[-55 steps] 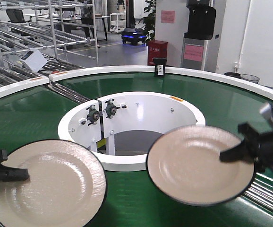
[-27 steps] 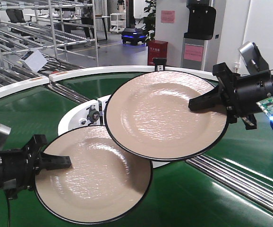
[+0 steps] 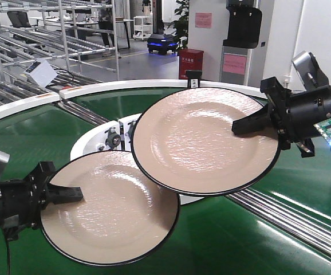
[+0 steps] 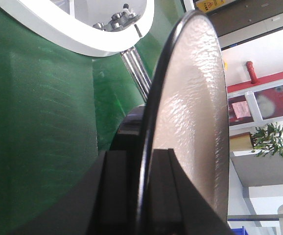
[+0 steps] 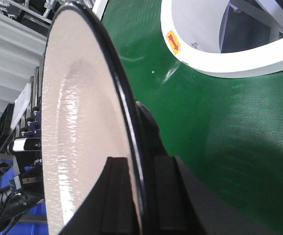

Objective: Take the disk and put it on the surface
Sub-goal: 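Lift both plates off the conveyor and raise them upright, then hold both plates while the base drives to the steel table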

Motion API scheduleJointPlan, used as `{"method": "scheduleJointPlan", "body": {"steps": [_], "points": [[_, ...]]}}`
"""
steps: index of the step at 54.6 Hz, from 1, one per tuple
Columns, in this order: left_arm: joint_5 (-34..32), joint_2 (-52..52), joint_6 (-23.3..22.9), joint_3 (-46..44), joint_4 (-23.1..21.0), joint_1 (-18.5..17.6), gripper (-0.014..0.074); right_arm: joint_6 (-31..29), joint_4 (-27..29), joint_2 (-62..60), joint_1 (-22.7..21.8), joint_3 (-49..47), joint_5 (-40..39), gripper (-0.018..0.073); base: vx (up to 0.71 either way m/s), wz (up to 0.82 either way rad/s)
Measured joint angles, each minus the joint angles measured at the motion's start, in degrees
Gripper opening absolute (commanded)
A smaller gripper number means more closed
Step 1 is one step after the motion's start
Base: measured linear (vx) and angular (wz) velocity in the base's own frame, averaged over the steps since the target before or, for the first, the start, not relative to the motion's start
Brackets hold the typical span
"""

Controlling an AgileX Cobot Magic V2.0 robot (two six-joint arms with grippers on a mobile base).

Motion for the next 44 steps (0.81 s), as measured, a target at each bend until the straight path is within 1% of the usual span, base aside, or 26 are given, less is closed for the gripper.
{"method": "scheduleJointPlan", "body": {"steps": [44], "points": [[-0.15, 0.00, -0.02, 0.00, -0.04, 0.00, -0.0001, 0.00, -0.01, 0.00, 0.00, 0.00, 0.00, -0.0008, 0.00, 0.00]]}}
